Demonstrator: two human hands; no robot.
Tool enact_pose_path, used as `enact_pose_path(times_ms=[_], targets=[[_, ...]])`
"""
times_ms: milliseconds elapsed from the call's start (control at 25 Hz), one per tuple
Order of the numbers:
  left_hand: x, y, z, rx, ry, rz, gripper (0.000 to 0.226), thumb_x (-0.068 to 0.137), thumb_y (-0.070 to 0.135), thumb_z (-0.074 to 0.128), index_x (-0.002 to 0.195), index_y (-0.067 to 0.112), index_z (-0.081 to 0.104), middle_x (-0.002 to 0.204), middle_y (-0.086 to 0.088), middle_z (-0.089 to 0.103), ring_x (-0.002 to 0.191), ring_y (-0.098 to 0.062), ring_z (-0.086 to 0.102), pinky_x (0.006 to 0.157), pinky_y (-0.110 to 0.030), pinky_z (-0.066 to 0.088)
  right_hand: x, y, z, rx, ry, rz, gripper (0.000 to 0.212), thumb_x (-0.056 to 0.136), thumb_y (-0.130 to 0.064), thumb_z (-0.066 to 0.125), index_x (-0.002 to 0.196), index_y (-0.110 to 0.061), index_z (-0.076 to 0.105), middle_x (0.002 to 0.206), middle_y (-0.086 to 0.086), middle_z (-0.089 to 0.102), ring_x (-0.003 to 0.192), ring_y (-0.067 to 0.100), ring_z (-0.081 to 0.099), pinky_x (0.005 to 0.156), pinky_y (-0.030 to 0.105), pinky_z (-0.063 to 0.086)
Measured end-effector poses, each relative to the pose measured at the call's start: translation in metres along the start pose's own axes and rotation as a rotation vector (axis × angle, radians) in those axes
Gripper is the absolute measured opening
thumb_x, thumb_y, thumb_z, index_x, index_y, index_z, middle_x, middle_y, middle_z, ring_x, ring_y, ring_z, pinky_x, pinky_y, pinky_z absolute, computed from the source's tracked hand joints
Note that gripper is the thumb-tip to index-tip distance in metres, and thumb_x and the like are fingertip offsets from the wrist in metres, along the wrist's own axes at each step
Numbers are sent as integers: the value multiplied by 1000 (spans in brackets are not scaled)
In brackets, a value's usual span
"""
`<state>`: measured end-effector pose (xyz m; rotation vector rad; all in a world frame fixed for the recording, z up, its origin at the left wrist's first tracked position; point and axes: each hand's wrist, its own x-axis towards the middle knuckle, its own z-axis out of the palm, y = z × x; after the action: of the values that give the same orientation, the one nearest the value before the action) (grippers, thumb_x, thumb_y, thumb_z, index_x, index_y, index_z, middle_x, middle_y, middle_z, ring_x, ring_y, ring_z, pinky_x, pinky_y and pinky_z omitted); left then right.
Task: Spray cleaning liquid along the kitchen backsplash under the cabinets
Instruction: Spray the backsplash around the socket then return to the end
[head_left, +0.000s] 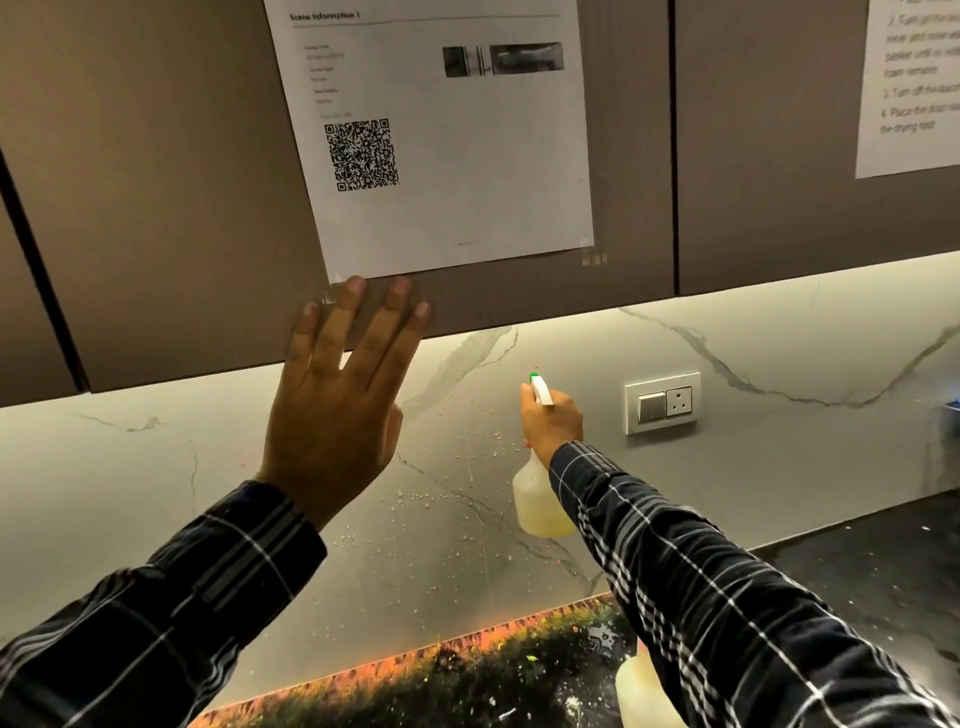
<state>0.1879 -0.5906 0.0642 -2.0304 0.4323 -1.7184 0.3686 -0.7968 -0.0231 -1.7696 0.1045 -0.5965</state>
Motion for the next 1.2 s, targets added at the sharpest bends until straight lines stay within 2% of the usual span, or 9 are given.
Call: enact_pose_path(times_ms=[120,320,440,640,800,880,1000,1080,1200], targets=[[0,0,1,-3,12,-1,76,94,18,55,163,11,26,170,-14,22,155,-43,25,127,-56,10,4,2,-7,1,37,42,39,92,-46,51,67,-18,59,72,12,70,66,35,71,70,47,62],[0,2,3,-7,20,-14,76,95,21,54,163,12,23,170,-13,22,154,-44,26,129,-52,2,5,-3,-11,-19,-94,-71,36,97,-42,55,72,-17,62,72,10,68,68,33,72,64,43,63],[0,2,3,-2,15,-15,72,96,23,48,163,12,24,170,-14,23,154,-44,26,129,-51,1,11,-3,-8,-72,-23,4,39,95,-41,51,73,-11,64,76,15,71,67,36,71,68,45,63],[0,2,3,1,17,-9,73,96,24,48,163,12,24,169,-14,25,154,-44,26,128,-52,3,12,0,-8,-74,-93,22,40,95,-44,54,75,-11,64,77,14,71,68,33,73,62,38,62],[0,3,4,-1,31,-12,75,94,19,52,164,12,23,169,-14,24,154,-44,26,128,-51,3,17,2,-5,-101,-59,31,39,94,-38,52,78,-6,67,74,14,68,68,35,71,67,46,63],[0,2,5,3,32,-10,77,93,23,54,164,12,23,169,-14,24,153,-44,26,129,-50,2,18,4,-5,-102,-103,85,38,94,-38,52,82,-6,68,68,9,66,61,30,69,62,38,62],[0,3,7,13,42,-18,83,91,19,61,164,13,21,169,-14,23,154,-44,26,129,-50,2,16,9,-1,-158,-161,-19,42,94,-44,56,74,-9,66,65,8,65,55,26,66,52,28,52],[-1,3,9,12,42,-24,89,90,18,66,164,13,18,170,-13,22,154,-43,24,129,-51,3,17,11,2,-148,-128,-49,43,95,-44,56,72,-8,66,70,11,67,62,31,68,58,35,57],[-2,3,11,26,43,-18,92,89,17,66,165,14,14,171,-13,20,155,-43,24,129,-52,4,21,10,-4,-113,-73,55,40,95,-39,54,80,-5,68,74,12,68,66,32,67,67,41,62]])
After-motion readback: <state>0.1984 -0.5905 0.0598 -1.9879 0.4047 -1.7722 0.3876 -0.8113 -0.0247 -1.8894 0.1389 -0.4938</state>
